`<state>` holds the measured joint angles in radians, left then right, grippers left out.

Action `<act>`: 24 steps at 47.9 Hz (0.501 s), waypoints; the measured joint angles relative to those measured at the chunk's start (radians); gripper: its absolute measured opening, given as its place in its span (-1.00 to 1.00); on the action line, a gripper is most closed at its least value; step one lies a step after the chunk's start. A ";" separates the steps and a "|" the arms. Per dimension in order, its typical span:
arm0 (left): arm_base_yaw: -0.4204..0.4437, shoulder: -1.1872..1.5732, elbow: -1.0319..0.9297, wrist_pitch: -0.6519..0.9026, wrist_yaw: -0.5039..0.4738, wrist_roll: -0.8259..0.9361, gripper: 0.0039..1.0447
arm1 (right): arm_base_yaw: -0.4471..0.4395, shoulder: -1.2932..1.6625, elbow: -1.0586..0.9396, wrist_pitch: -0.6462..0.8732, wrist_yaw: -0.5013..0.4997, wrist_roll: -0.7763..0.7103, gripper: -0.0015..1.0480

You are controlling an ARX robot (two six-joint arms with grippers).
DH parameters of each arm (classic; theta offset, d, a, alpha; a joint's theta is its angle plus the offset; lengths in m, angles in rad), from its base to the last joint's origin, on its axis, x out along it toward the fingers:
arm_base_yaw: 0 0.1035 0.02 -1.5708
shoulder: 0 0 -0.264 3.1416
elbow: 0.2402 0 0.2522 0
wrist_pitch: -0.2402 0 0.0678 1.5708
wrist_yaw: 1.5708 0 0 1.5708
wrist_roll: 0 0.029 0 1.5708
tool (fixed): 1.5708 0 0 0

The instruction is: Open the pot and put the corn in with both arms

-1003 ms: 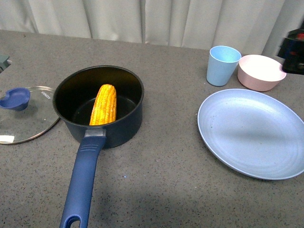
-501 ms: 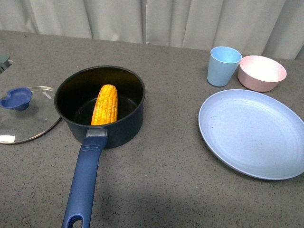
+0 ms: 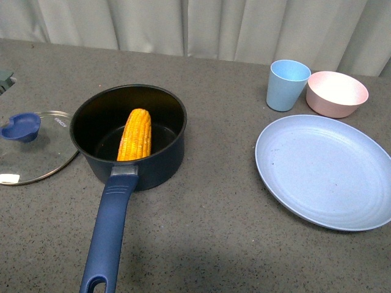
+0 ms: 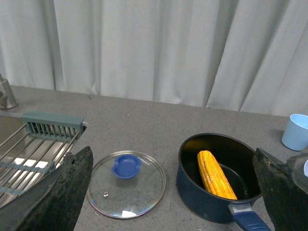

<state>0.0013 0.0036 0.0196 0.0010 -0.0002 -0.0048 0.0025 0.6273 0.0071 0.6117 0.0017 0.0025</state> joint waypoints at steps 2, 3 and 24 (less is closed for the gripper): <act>0.000 0.000 0.000 0.000 0.000 0.000 0.88 | 0.000 -0.035 -0.002 -0.032 0.000 0.000 -0.98; 0.000 0.000 0.000 0.000 0.000 0.000 0.88 | 0.000 -0.048 -0.002 -0.044 0.000 0.000 -0.98; 0.000 0.000 0.000 0.000 0.000 0.000 0.88 | 0.000 -0.323 -0.002 -0.304 0.000 0.000 -0.98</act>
<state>0.0013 0.0036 0.0196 0.0006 -0.0002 -0.0048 0.0025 0.3046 0.0051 0.3073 0.0013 0.0025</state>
